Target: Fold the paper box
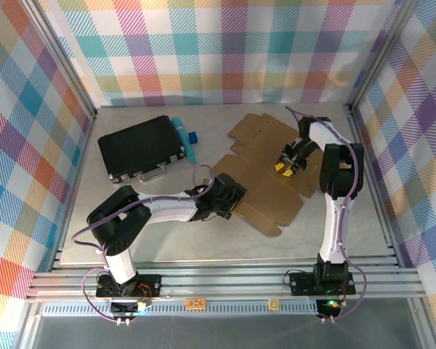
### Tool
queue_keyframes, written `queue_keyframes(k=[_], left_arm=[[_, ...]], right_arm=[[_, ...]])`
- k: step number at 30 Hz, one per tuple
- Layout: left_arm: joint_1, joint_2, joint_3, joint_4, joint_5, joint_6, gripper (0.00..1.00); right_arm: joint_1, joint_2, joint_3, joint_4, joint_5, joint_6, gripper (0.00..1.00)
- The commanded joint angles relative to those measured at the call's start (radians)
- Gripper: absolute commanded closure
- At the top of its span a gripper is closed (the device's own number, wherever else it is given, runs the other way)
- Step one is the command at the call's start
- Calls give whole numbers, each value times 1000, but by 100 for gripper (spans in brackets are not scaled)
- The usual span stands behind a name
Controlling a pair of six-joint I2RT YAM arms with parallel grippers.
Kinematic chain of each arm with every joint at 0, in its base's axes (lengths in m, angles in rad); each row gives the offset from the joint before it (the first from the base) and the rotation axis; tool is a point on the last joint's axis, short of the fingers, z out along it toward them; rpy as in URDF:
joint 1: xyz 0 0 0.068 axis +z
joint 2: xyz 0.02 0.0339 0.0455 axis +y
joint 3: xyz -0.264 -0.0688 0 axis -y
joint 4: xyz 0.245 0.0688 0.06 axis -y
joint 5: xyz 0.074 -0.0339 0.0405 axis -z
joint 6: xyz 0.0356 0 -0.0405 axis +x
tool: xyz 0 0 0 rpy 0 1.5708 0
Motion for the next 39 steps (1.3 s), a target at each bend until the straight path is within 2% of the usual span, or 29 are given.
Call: queue_keyframes(k=[1,4,17,23,35,39], left_arm=[[-17,-24,-6,-64,-32,-8,31],[-26,-47,-6,-118,-35,-13,30],[-16,12,-10,-5,-32,-2,30],[-11,40,24,85,-59,50,36],[-21,-26,58,46,-99,154,50],[-25,-48,78,-6,-107,172,52]], right_arm=[[12,46,9,-7,1,-5,69],[11,47,9,-5,1,-4,69],[11,50,5,-2,-5,-2,69],[12,52,2,-1,-9,-4,69],[11,51,-3,0,-8,-6,69],[11,51,-3,2,-8,-3,69]])
